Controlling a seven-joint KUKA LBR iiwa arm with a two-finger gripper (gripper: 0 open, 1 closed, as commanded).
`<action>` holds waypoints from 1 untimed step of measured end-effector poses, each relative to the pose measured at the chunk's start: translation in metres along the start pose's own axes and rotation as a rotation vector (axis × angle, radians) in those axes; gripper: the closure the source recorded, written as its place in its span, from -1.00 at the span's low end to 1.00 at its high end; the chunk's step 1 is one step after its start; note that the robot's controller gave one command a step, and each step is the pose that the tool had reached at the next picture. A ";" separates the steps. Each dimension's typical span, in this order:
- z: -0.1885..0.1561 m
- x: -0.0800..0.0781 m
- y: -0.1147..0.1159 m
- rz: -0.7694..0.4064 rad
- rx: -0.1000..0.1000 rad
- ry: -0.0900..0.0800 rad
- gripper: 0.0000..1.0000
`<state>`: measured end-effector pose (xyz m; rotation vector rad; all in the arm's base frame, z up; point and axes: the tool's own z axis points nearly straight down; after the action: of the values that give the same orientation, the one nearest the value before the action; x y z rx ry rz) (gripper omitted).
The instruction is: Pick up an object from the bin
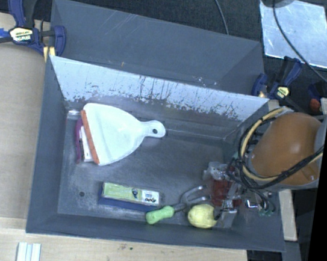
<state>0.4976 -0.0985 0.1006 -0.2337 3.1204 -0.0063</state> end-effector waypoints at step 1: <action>0.031 0.011 -0.025 -0.537 0.002 -0.003 -1.00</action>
Offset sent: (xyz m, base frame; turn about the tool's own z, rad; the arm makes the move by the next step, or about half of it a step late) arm 0.0375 -0.0334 -0.0306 -0.1848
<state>0.4913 -0.1247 0.0694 -1.0523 2.9455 -0.0135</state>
